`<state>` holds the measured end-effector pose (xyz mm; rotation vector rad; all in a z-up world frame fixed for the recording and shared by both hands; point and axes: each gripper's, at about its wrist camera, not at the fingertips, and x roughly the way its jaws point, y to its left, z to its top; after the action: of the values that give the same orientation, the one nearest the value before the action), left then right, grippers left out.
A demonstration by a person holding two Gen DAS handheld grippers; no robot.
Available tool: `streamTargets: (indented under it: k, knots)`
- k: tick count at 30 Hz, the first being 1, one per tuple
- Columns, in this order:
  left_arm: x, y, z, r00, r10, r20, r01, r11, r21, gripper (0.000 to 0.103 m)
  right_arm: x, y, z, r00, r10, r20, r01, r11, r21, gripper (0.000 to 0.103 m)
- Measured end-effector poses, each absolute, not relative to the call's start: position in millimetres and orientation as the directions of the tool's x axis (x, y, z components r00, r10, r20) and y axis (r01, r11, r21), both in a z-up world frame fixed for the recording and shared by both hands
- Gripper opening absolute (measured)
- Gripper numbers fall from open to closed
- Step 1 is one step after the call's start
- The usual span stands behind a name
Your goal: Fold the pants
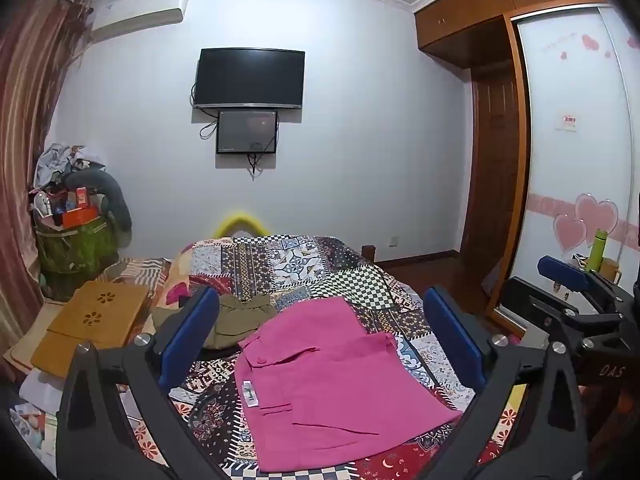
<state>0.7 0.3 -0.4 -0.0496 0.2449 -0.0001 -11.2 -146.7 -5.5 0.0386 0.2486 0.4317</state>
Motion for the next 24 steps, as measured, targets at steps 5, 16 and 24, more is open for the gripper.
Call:
streamTargets:
  k: [5,16,24]
  knots:
    - [-3.5,1.5,0.1,0.973,-0.002,-0.229,-0.011,0.998,-0.057,0.103,-9.9,-145.8,-5.8,0.879,0.418,-0.230,-0.408,0.908,0.090,0.102]
    - [5.1,-0.1,-4.1,0.969,-0.002,-0.249,-0.012,0.999,-0.053,0.103,-12.7,-148.7,-5.7,0.882,0.412,-0.229,-0.402,0.911,0.093,0.102]
    - [5.7,-2.4,-4.7,0.967,-0.001,-0.253,-0.012,0.999,-0.051,0.103,-10.6,-151.7,-7.3,0.880,0.413,-0.235,-0.399,0.911,0.107,0.102]
